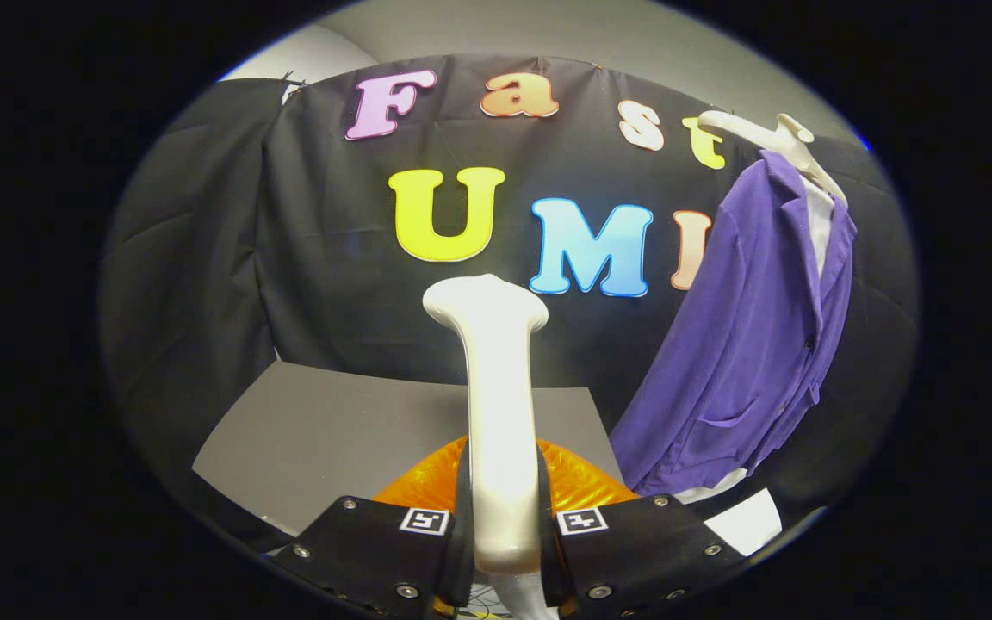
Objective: Iron the clothes twice with a garment steamer, once on the left side and once on the right side.
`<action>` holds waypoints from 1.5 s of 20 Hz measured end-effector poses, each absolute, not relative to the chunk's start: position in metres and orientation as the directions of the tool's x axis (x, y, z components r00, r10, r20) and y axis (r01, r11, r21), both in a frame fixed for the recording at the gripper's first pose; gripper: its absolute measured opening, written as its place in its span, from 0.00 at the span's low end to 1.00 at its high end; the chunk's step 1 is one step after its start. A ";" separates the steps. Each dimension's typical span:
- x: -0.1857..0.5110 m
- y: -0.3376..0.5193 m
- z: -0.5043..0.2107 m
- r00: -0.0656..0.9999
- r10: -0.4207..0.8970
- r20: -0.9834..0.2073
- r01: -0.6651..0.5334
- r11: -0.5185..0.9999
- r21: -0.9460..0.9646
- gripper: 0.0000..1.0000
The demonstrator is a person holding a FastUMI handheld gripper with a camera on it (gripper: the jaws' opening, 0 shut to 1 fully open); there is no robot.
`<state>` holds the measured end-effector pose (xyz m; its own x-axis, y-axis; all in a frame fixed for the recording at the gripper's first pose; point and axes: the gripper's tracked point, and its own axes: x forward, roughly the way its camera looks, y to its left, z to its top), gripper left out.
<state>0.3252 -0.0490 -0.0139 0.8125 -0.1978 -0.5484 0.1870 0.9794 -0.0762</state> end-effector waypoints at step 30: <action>0.217 -0.175 0.072 0.951 -0.306 -0.032 0.302 0.949 -0.094 0.31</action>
